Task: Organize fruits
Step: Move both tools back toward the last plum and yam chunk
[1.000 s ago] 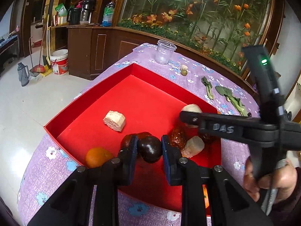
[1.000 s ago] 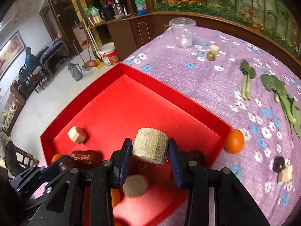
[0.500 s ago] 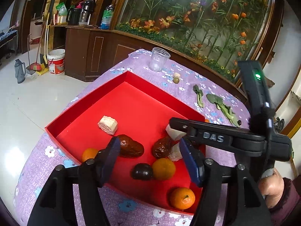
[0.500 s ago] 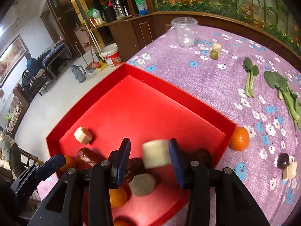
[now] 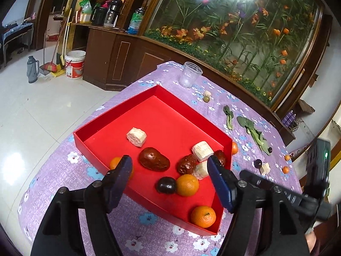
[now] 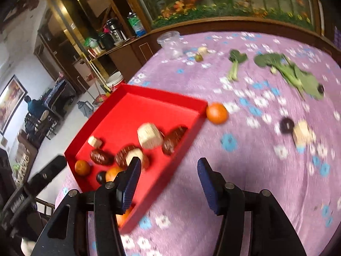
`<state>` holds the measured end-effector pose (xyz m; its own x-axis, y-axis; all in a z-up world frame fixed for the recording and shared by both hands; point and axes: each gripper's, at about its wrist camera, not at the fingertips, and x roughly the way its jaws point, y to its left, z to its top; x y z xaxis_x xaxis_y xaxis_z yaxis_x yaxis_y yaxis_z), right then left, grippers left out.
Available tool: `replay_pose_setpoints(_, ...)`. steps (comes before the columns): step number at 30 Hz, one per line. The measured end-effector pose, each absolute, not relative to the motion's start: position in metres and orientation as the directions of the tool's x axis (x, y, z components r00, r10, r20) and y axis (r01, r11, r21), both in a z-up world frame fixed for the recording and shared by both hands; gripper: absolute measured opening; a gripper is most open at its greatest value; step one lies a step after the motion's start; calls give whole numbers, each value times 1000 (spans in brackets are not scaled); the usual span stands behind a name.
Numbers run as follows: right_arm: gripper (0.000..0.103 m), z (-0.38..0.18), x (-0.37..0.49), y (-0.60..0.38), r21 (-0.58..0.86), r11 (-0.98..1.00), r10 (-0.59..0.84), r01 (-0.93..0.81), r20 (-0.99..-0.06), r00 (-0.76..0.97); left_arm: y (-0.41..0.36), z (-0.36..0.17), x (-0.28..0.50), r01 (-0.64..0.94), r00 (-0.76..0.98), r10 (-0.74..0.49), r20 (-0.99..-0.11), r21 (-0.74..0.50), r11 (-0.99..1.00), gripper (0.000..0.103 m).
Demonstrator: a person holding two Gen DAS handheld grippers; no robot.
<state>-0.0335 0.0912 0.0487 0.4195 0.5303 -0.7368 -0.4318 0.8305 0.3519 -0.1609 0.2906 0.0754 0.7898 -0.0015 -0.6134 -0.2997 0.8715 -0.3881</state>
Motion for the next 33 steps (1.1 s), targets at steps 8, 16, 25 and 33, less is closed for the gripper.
replay_pose_setpoints(8,60,27,-58,121,280,820,497,-498,-781,378,279,82,-166,-290,793,2,-609,-376,880,72)
replay_pose_setpoints(16,69,22,-62,134,130,840,403,-528,-799,445,278,84,-167,-293,792,7,-610,-371,881,73)
replay_pose_setpoints(25,75,26,-60,127,25,833,335,-552,-817,469,272,88,-170,-278,799,5,-601,-362,890,73)
replay_pose_setpoints(33,76,47,-59,76,151,855,418,-495,-767,488,259,99,-172,-250,815,12,-580,-332,910,80)
